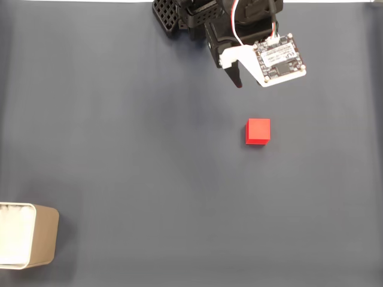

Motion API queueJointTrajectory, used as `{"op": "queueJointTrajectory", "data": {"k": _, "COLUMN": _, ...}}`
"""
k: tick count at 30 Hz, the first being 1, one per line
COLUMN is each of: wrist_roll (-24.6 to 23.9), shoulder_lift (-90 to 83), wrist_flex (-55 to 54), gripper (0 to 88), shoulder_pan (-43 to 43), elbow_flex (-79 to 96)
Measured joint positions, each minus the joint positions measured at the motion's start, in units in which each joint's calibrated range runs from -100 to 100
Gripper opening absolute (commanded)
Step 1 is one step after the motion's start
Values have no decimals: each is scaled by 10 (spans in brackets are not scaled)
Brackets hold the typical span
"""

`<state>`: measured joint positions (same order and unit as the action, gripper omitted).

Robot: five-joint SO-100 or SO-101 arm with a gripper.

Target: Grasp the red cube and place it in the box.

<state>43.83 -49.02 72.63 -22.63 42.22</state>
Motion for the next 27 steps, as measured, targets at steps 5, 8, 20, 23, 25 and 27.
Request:
{"op": "queueJointTrajectory", "data": {"k": 5, "wrist_roll": 0, "shoulder_lift": 4, "wrist_flex": -22, "gripper": 157, "shoulder_pan": -4, "elbow_flex": 17}}
{"op": "queueJointTrajectory", "data": {"k": 8, "wrist_roll": 0, "shoulder_lift": 4, "wrist_flex": -41, "gripper": 178, "shoulder_pan": -5, "elbow_flex": 33}}
{"op": "queueJointTrajectory", "data": {"k": 20, "wrist_roll": 0, "shoulder_lift": 16, "wrist_flex": -122, "gripper": 256, "shoulder_pan": -5, "elbow_flex": 97}}
{"op": "queueJointTrajectory", "data": {"k": 23, "wrist_roll": 0, "shoulder_lift": 20, "wrist_flex": -138, "gripper": 272, "shoulder_pan": -5, "elbow_flex": 108}}
{"op": "queueJointTrajectory", "data": {"k": 25, "wrist_roll": 0, "shoulder_lift": 26, "wrist_flex": -150, "gripper": 282, "shoulder_pan": -5, "elbow_flex": 113}}
{"op": "queueJointTrajectory", "data": {"k": 27, "wrist_roll": 0, "shoulder_lift": 28, "wrist_flex": -159, "gripper": 288, "shoulder_pan": -4, "elbow_flex": 116}}
